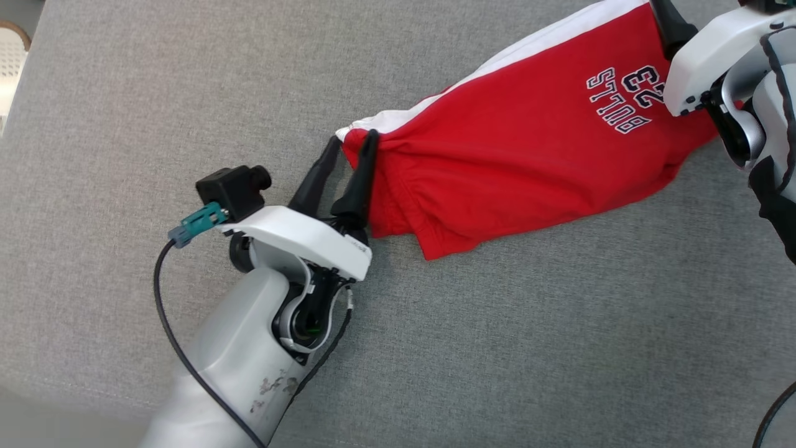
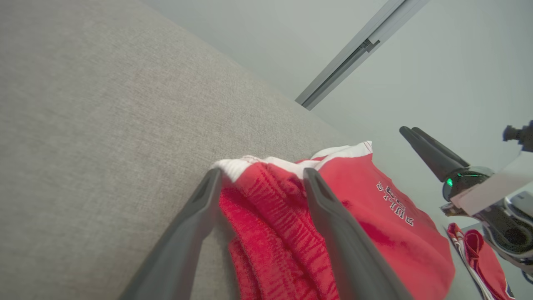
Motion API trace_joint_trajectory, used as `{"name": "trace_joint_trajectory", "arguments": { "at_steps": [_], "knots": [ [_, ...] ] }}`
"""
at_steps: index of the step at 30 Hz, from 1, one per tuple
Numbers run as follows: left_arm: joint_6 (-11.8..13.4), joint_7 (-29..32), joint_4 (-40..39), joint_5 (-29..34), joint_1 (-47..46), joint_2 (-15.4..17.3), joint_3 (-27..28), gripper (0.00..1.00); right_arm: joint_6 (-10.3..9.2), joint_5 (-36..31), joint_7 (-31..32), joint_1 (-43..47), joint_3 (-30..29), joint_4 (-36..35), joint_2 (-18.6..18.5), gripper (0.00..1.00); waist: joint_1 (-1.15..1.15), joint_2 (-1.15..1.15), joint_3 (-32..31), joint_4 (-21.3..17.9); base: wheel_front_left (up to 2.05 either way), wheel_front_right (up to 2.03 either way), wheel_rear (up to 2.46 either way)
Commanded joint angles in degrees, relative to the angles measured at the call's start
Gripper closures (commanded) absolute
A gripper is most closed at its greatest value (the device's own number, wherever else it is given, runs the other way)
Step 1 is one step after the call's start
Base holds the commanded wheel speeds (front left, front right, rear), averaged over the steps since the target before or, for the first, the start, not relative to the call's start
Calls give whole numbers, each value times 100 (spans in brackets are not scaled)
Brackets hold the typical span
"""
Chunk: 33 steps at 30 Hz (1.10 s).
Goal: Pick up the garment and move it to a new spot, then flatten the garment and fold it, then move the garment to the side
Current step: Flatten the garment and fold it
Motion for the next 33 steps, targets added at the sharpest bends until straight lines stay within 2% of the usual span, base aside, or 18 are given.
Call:
{"name": "trace_joint_trajectory", "arguments": {
  "at_steps": [1,6,12,15,16,22,33],
  "knots": [
    [54,-58,0,86,86,94,59,0,0,-55,-33,178,-117,-141,-33,0,0,0,-100,-76,0,0,0],
    [365,-167,-312,793,455,319,251,0,0,-274,-33,749,-692,-773,0,0,0,0,-434,-245,0,0,0],
    [749,-168,-1404,2114,1458,289,1067,0,1,-590,-34,1707,-1468,-1383,138,0,0,0,-957,-398,0,0,0],
    [823,-169,-1831,2784,1952,259,1312,0,1,-762,-34,2192,-1846,-1649,280,0,0,0,-1198,-453,0,0,0],
    [823,-169,-1831,2784,1952,259,1312,0,1,-762,-34,2192,-1846,-1649,280,0,0,0,-1198,-453,0,0,0],
    [867,-169,-2375,3943,2763,233,1481,0,1,-994,-34,3012,-2413,-1975,536,0,0,0,-1599,-467,0,0,0],
    [1159,-170,-2765,5303,3632,208,1593,0,1,-1078,-34,3688,-2845,-2018,735,0,0,0,-1880,-404,0,0,0]
  ]
}}
